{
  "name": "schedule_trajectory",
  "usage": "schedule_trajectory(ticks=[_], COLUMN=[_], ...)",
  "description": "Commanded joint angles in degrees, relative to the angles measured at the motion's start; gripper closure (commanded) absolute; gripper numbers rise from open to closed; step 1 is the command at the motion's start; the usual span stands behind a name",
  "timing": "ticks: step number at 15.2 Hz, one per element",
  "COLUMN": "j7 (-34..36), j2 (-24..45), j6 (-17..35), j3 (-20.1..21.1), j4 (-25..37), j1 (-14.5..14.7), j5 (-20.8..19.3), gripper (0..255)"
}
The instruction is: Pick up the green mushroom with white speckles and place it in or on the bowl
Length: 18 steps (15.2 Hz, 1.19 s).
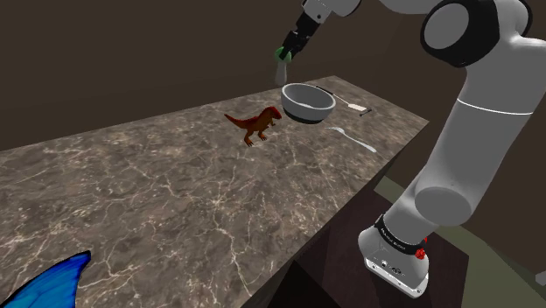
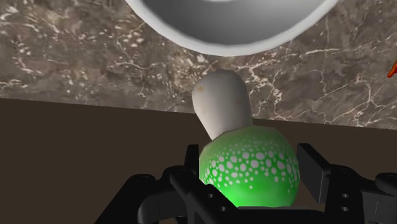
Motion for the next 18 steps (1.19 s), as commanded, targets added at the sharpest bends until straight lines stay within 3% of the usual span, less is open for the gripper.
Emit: schedule_trajectory(ticks=[1, 15, 16, 18], j7=[0.6, 3.9, 3.9, 3.6], j2=[0.0, 1.8, 1.8, -3.3], j6=[-1.5, -12.3, -12.4, -11.5], j3=[-0.1, -0.5, -0.5, -0.9], j4=[1.6, 14.5, 14.6, 9.0], j1=[-0.1, -1.5, -1.5, -0.7], j5=[-0.2, -0.5, -0.5, -2.3], gripper=[255, 255, 255, 255])
